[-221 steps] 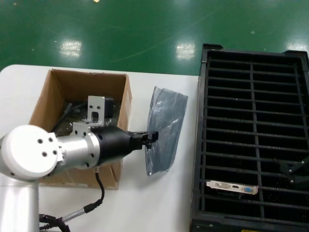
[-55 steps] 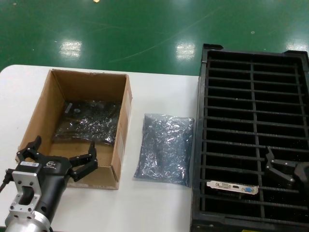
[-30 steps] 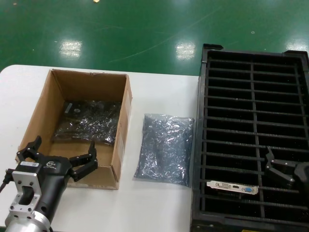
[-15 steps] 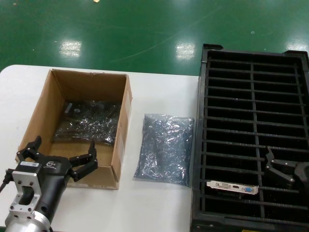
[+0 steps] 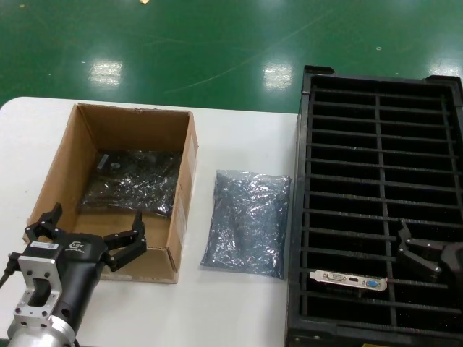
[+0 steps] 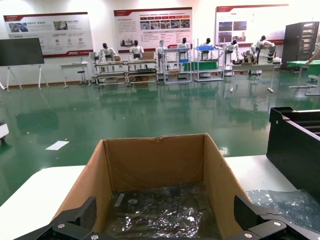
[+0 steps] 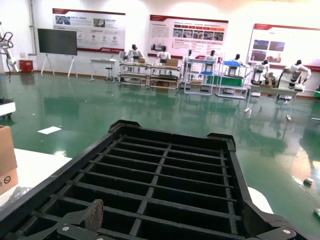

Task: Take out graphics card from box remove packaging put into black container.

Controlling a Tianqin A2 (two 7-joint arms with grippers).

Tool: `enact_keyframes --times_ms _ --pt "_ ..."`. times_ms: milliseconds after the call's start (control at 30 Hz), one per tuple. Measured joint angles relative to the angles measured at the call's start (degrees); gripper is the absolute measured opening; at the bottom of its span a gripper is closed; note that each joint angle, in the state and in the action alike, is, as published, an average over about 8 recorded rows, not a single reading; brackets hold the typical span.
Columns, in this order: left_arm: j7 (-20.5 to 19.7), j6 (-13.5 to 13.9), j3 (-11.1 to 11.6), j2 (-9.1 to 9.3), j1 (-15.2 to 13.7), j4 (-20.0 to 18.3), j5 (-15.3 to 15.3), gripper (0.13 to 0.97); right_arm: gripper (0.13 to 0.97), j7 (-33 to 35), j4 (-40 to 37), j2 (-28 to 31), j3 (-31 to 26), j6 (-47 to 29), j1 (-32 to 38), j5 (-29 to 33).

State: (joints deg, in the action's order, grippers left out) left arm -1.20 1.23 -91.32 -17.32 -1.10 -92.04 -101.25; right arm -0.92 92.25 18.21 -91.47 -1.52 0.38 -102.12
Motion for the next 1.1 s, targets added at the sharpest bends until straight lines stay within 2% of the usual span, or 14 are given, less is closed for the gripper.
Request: enact_keyframes --times_ms 1100 --pt "0.0 0.0 0.0 0.0 0.0 0.0 0.0 0.966 0.966 0.0 0.0 0.0 0.0 0.0 0.0 0.0"
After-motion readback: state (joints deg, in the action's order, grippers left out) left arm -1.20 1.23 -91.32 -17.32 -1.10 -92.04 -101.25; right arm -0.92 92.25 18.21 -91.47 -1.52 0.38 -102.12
